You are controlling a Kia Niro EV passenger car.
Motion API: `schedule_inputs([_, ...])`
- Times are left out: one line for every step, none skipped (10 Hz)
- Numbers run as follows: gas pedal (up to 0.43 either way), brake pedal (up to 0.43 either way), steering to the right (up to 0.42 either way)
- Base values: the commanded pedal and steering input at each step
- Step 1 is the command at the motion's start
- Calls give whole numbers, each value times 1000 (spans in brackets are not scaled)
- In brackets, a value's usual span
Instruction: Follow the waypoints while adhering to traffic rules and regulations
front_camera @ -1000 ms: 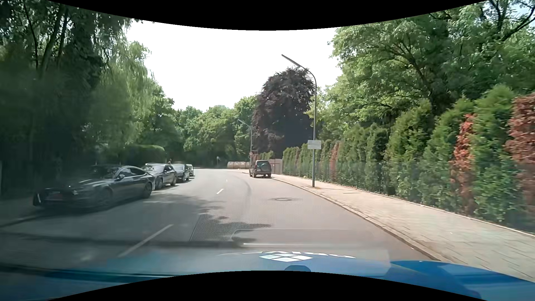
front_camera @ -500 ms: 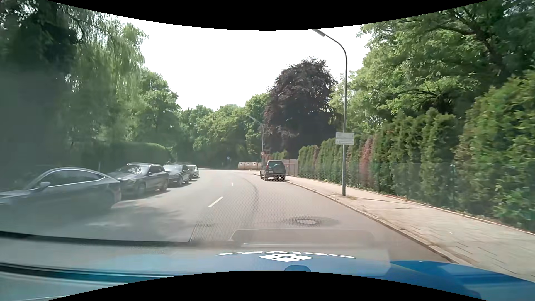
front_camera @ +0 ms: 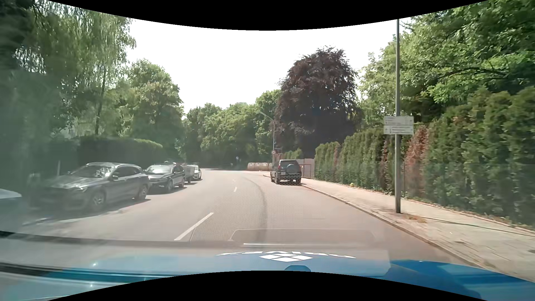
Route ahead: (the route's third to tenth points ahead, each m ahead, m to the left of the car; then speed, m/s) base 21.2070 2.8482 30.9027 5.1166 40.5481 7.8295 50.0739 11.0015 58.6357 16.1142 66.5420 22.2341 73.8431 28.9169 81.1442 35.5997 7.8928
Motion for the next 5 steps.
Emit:
schedule_inputs([138,0,-47])
schedule_inputs([138,0,-48])
schedule_inputs([138,0,-48])
schedule_inputs([138,0,-44])
schedule_inputs([138,0,-43])
